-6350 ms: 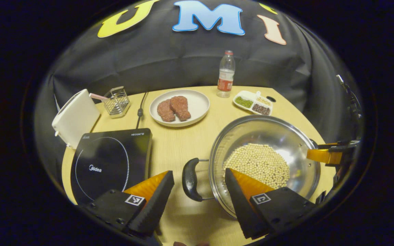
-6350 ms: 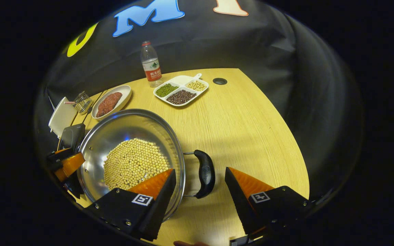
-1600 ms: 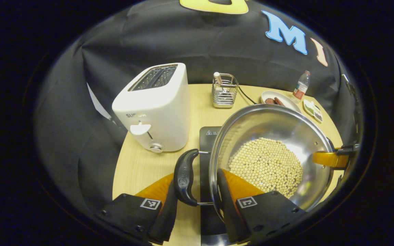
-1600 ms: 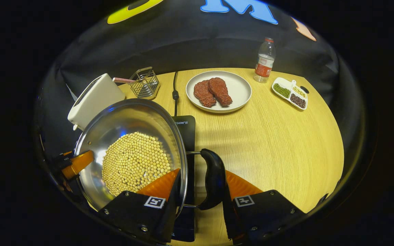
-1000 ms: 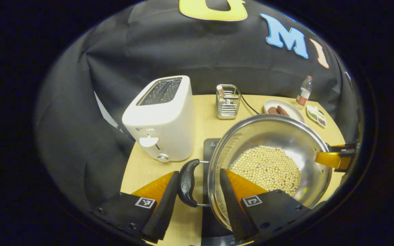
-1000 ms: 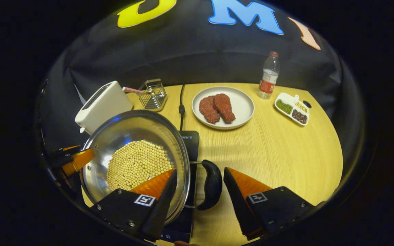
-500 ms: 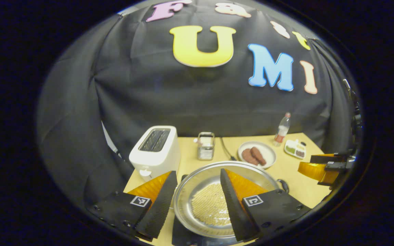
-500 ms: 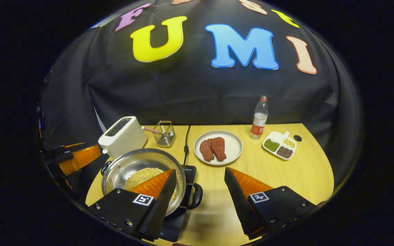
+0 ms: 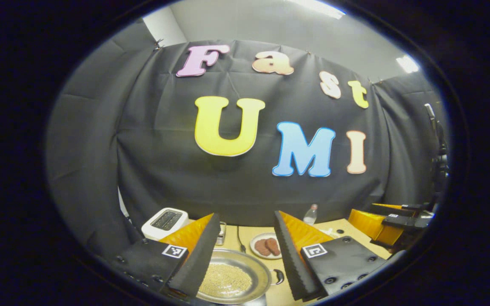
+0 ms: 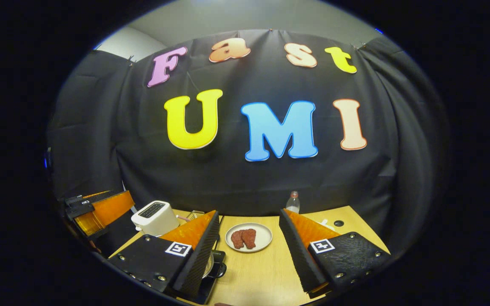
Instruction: First push the handle of the pot to place it horizontally, then grasp the pot with both hands and set it on the induction cooktop.
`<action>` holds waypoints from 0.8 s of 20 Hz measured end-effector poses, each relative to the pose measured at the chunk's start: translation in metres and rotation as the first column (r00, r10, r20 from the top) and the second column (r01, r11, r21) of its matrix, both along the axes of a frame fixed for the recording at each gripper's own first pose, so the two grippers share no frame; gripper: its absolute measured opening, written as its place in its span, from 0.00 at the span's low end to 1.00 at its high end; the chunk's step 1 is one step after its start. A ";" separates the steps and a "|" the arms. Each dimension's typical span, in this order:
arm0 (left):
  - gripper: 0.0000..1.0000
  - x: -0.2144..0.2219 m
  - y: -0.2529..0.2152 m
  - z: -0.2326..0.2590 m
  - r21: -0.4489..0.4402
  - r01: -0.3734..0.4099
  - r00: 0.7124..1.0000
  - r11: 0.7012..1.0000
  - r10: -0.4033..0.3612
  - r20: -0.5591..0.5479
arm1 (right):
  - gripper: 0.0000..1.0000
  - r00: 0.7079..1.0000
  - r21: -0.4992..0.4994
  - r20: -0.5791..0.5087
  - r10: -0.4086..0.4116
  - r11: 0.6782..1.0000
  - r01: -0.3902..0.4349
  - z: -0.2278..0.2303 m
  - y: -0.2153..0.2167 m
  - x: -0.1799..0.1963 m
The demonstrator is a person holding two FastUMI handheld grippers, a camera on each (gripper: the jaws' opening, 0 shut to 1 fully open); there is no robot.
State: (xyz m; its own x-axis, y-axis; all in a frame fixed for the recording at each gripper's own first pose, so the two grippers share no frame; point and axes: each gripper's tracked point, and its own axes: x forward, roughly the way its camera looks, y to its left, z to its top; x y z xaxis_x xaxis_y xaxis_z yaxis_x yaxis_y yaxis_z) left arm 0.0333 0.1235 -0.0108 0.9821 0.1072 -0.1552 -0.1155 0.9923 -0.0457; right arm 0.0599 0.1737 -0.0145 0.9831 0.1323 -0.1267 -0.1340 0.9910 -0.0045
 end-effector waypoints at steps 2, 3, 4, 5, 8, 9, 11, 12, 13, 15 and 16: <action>0.84 -0.004 -0.010 0.025 0.038 -0.003 0.999 0.999 0.001 0.053 | 0.86 1.000 0.008 0.029 -0.010 1.000 0.009 0.020 -0.012 -0.010; 0.84 -0.007 -0.017 0.036 0.057 0.006 0.997 0.998 -0.010 0.074 | 0.86 0.999 0.019 0.043 -0.012 1.000 0.011 0.029 -0.016 -0.015; 0.83 -0.010 -0.027 0.045 0.066 0.023 0.996 0.998 -0.029 0.090 | 0.86 0.998 0.025 0.057 -0.013 1.000 0.011 0.037 -0.019 -0.019; 0.83 -0.013 -0.034 0.053 0.066 0.036 0.994 0.997 -0.042 0.100 | 0.86 0.997 0.022 0.073 -0.018 1.000 0.016 0.043 -0.024 -0.023; 0.87 -0.018 -0.041 0.069 0.055 0.035 0.991 0.998 -0.041 0.127 | 0.87 0.994 0.003 0.100 -0.037 0.999 0.037 0.057 -0.033 -0.037; 0.94 -0.020 -0.043 0.073 0.055 0.039 0.989 0.998 -0.046 0.137 | 0.95 0.994 0.002 0.104 -0.035 0.999 0.035 0.060 -0.034 -0.043; 0.98 -0.026 -0.046 0.078 0.063 0.045 0.988 0.997 -0.054 0.145 | 0.98 0.994 0.014 0.104 -0.039 0.999 0.038 0.061 -0.034 -0.049; 1.00 -0.025 -0.052 0.077 0.065 0.054 0.987 0.996 -0.063 0.144 | 0.98 0.994 0.019 0.101 -0.048 0.999 0.046 0.061 -0.036 -0.054; 0.98 -0.027 -0.053 0.076 0.065 0.067 0.987 0.996 -0.075 0.140 | 0.98 0.993 0.019 0.102 -0.053 0.999 0.051 0.061 -0.037 -0.057; 0.95 -0.030 -0.053 0.073 0.070 0.078 0.988 0.995 -0.086 0.129 | 0.98 0.992 0.016 0.108 -0.069 0.998 0.068 0.061 -0.038 -0.061; 0.98 -0.033 -0.053 0.071 0.072 0.080 0.988 0.994 -0.088 0.123 | 0.98 0.992 0.018 0.105 -0.074 0.997 0.072 0.061 -0.037 -0.063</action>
State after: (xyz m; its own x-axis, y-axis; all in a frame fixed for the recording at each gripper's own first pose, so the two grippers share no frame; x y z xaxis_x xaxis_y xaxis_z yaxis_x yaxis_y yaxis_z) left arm 0.0000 0.0707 0.0606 0.9992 0.0297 -0.0250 -0.0294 0.9995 0.0120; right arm -0.0026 0.1367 0.0469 0.9979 0.0608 -0.0205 -0.0609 0.9981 -0.0012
